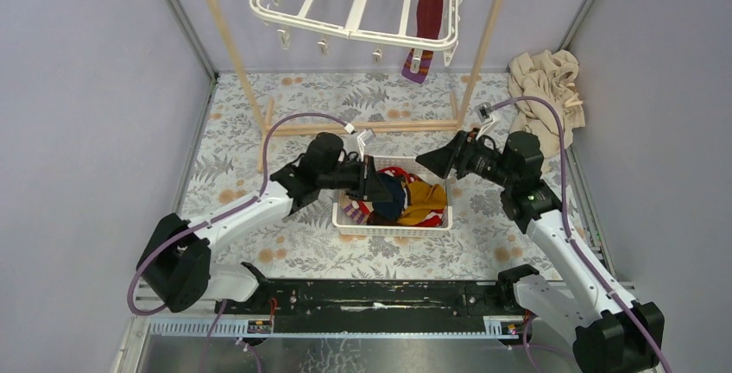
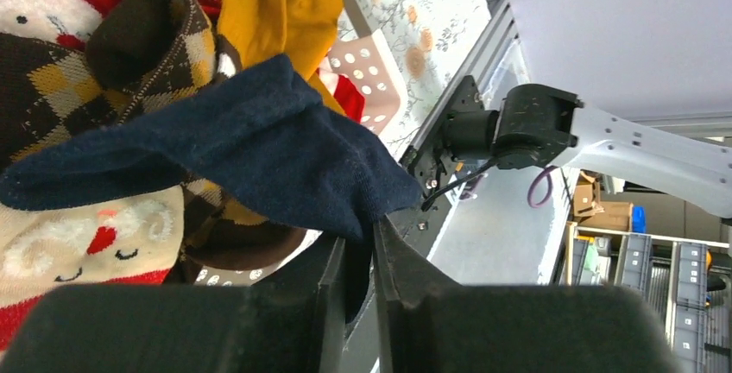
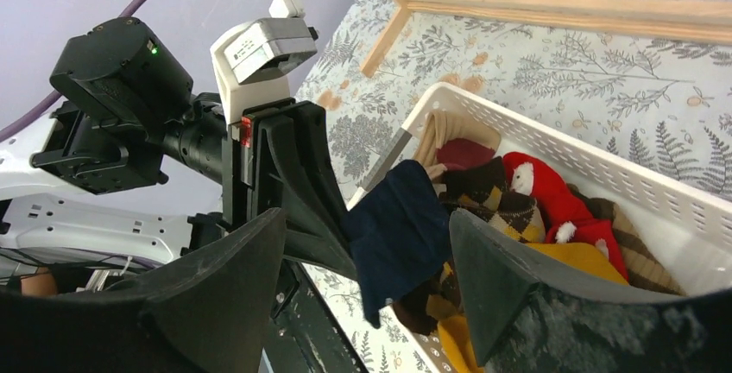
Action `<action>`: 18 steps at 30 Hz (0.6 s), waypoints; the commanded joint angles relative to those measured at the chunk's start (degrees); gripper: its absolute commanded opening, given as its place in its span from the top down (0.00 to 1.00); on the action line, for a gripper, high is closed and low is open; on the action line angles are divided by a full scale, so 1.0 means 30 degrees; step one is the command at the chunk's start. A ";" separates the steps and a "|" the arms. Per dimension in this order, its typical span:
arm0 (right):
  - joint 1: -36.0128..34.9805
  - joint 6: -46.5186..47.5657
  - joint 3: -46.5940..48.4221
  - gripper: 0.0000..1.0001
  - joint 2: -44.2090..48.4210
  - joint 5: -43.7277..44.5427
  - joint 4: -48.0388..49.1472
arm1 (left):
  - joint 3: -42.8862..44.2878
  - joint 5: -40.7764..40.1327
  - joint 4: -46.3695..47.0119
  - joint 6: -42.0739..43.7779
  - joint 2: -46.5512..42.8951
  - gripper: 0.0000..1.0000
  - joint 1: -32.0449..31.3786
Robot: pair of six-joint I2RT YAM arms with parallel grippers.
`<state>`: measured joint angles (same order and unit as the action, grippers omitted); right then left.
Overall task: Remove the socks clipped to the hanger
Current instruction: Place the sock in the bin.
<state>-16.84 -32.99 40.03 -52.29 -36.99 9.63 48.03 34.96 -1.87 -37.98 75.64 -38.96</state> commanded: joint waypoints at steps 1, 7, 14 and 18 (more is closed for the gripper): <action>-0.0099 0.0364 -0.0130 0.23 0.0316 0.0051 -0.0093 | 0.0089 -0.1220 0.0682 0.0692 0.0954 0.77 -0.0613; -0.0092 0.0485 -0.0202 0.23 0.0535 0.0135 -0.0528 | 0.0347 -0.1539 0.1163 0.0723 0.2282 0.70 -0.1196; -0.0091 0.0535 -0.0646 0.23 0.0857 0.0239 -0.0823 | 0.1104 -0.1661 0.1487 0.0944 0.3352 0.62 -0.1586; -0.0087 0.0522 -0.0846 0.23 0.1058 0.0272 -0.0984 | 0.1853 -0.1747 0.1227 0.1145 0.3495 0.61 -0.1731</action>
<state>-16.84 -32.36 37.69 -50.48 -36.88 6.37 50.04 30.74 -1.28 -36.40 86.04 -43.51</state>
